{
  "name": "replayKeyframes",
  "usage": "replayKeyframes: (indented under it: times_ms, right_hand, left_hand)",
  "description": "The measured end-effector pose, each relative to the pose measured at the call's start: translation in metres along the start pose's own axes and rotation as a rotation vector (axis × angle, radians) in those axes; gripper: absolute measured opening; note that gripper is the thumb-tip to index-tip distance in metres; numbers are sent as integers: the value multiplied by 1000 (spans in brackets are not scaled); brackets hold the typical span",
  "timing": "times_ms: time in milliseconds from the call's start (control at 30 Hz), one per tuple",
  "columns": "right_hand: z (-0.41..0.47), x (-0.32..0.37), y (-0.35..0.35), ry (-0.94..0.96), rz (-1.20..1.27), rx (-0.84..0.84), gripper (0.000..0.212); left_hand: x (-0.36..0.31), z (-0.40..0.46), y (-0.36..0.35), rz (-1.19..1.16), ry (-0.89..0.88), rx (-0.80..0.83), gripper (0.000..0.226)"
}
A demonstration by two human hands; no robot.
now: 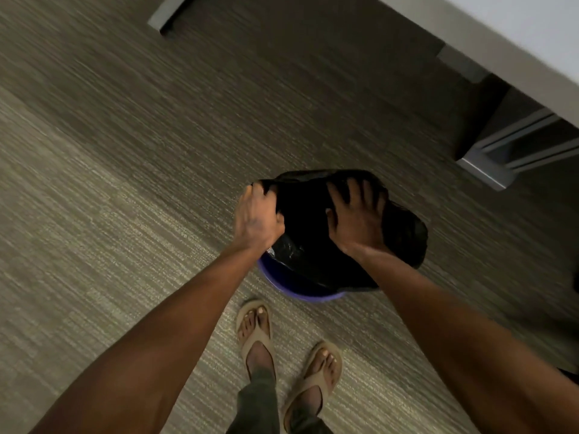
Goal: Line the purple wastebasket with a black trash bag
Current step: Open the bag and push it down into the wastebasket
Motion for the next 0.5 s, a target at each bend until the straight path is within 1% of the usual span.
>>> replayKeyframes:
  times_ms: [67,133,233,267,333,400,467,500]
  right_hand:
    - [14,-3,-2,-25,36,-28,61]
    - [29,1,0,-16,68,-67,61]
    - [45,3,-1,-5,8,-62,59]
    - [47,-1,-1,-17,-19,-58,59]
    - [44,-9,4,-44,-59,-67,54]
    - [37,-15,10,-42,-52,-69,43]
    - [29,-18,13,30,66,-15,32]
    - [25,-18,11,100,182,55,27]
  left_hand:
    - [2,7,-8,47,-24,29,43]
    - [5,13,-19,97,-46,85,50]
    - [10,15,-31,91,-108,124,75]
    - [12,13,-32,55,-130,118,78]
    - [15,3,-31,-35,-179,74,74]
    - [17,-11,-32,-81,-238,36,72]
    - [20,-24,-33,-94,-294,13,71]
    - [23,-28,-32,-119,-305,7,67]
Point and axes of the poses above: each hand's wrist, its own z-axis towards the middle knuckle, its own y-axis out of the back of the hand, x = y × z, the point moved 9 cm from there along z, towards the middle knuckle, and after that the axes turned 7 degrees about x, right-handed, at the moved point
